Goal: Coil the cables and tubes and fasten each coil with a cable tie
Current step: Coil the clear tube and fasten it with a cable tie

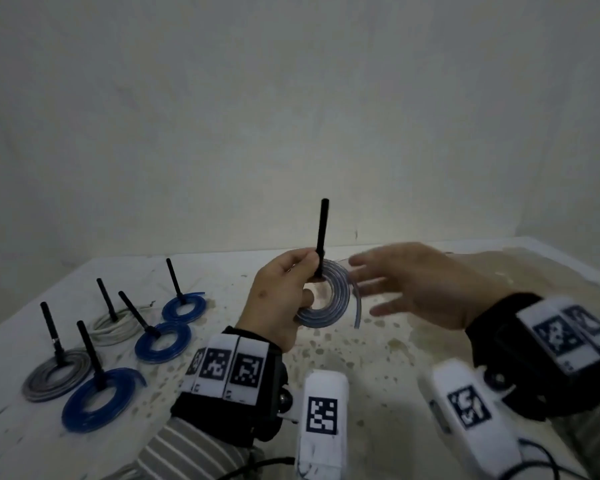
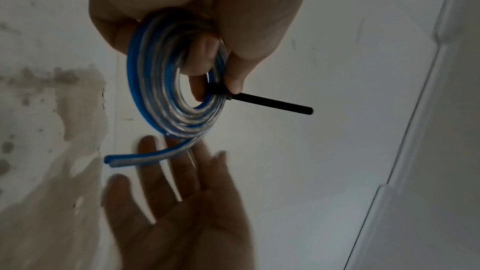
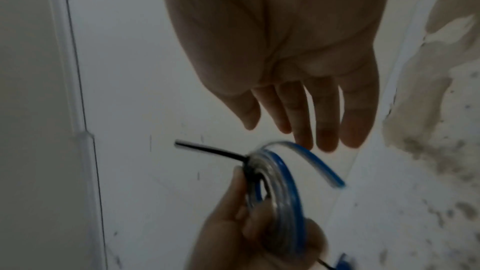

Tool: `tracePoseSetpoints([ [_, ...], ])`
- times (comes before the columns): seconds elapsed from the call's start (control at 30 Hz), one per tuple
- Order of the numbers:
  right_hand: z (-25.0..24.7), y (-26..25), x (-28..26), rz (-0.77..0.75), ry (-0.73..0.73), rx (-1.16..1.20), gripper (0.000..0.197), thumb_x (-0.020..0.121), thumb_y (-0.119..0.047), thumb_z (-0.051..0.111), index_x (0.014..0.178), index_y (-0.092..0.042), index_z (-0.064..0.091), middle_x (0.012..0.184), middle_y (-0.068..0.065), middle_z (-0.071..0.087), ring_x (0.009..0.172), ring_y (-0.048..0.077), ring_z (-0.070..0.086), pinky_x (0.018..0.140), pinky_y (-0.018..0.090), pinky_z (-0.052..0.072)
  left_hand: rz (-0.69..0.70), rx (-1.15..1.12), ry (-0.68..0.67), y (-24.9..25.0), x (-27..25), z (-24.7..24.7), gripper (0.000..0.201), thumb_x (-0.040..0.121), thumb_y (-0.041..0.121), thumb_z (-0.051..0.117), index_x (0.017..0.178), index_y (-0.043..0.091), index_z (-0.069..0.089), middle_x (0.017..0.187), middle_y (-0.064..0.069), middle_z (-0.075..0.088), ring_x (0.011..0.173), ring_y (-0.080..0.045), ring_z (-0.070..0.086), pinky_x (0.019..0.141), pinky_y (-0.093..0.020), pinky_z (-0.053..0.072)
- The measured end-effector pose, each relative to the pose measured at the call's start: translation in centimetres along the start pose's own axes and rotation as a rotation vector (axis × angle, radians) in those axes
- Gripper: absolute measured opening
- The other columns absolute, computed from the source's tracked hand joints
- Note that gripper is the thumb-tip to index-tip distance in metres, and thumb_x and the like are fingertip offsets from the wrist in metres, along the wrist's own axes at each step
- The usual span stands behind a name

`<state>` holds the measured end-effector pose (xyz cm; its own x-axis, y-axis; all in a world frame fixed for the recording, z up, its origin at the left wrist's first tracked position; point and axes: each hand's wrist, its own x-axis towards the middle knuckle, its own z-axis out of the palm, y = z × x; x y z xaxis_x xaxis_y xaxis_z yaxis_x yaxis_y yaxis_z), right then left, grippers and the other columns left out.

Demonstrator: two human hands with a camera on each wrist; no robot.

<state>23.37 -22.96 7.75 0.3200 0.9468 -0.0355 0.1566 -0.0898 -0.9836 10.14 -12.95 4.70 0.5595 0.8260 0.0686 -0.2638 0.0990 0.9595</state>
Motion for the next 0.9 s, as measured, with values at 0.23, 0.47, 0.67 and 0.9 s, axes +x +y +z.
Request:
tracePoseSetpoints([
  [0.23, 1.2, 1.5, -0.8, -0.163, 0.026, -0.091, 0.022, 0.094, -0.006, 0.049, 0.095, -0.005, 0.071, 0.089, 0.021, 0.07, 0.077, 0.022, 0.067, 0.071, 0.033, 0.059, 0.028, 0.01, 0.025, 0.0, -0.1, 0.9, 0.013, 0.093, 0.018, 0.051, 0.089, 0.02, 0.063, 0.074, 0.005, 0.063, 0.056, -0.008, 0.049, 0.052, -0.021, 0.042],
  [0.47, 0.8, 1.2, -1.2, -0.207, 0.023, -0.172, 0.024, 0.091, -0.002, 0.052, 0.09, -0.016, 0.072, 0.083, 0.019, 0.072, 0.069, 0.017, 0.065, 0.071, 0.032, 0.059, 0.159, 0.232, -0.134, 1.5, -0.6, -0.8, 0.013, 0.092, 0.004, 0.05, 0.078, 0.005, 0.049, 0.058, -0.004, 0.067, 0.052, -0.017, 0.064, 0.056, -0.029, 0.053],
  [0.67, -0.2, 1.0, -1.1, -0.199, -0.027, -0.29, 0.023, 0.091, -0.003, 0.053, 0.101, -0.011, 0.072, 0.085, 0.017, 0.073, 0.07, 0.016, 0.068, 0.074, 0.032, 0.058, 0.181, 0.323, -0.275, 1.8, -0.9, -0.9, 0.005, 0.094, 0.004, 0.046, 0.089, 0.003, 0.047, 0.062, -0.005, 0.067, 0.049, -0.018, 0.059, 0.054, -0.031, 0.049],
  [0.9, -0.6, 0.6, -1.2, -0.221, -0.04, -0.412, 0.026, 0.09, 0.001, 0.052, 0.095, -0.013, 0.074, 0.082, 0.018, 0.072, 0.069, 0.019, 0.067, 0.079, 0.041, 0.057, 0.2, 0.261, -0.29, 0.8, -0.9, -0.8, 0.011, 0.094, 0.005, 0.047, 0.086, 0.009, 0.053, 0.062, -0.008, 0.066, 0.055, -0.02, 0.061, 0.063, -0.034, 0.052],
])
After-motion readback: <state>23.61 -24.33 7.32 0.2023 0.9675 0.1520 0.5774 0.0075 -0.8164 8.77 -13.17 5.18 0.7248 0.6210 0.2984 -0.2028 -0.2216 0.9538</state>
